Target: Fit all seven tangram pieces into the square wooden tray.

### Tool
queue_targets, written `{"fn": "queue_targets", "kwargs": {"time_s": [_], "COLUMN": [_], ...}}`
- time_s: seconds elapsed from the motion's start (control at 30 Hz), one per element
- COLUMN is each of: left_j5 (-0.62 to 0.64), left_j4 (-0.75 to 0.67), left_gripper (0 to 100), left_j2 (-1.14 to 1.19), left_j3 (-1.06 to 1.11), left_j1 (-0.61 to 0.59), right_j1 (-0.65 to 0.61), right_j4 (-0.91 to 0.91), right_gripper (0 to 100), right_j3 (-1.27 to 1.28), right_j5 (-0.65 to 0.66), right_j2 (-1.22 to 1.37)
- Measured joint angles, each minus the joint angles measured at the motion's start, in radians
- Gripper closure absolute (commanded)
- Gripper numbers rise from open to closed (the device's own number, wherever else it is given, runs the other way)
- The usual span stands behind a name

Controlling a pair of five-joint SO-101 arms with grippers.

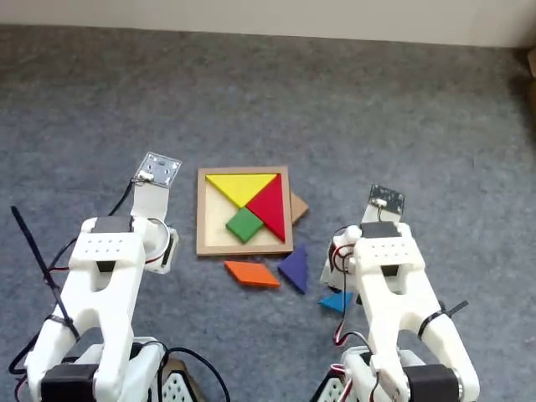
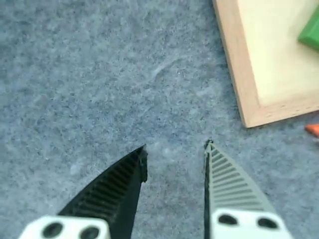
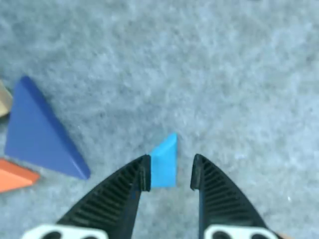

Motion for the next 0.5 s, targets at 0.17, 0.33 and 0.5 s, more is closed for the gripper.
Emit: {"fn": "queue_targets", "kwargs": {"time_s": [0.17,0.33,0.5], "left_j5": [0.0,-0.002,-0.005], "left_j4": [-0.012,-0.048,-0.051], "left_gripper": [82,82,82], "left_j2": [0.0,0.0,0.0], "left_j3": [0.006,0.028,0.028], "left_j1": [0.0,0.0,0.0], "right_j1": [-0.021,-0.124,-0.153], "right_j4": [0.038,0.04,0.005], "right_gripper": [85.0,85.0,85.0], "right_j3": [-0.011,-0.011,-0.006], "right_j5": [0.0,-0.101,-0.137], "right_j2": [0.0,0.0,0.0]}}
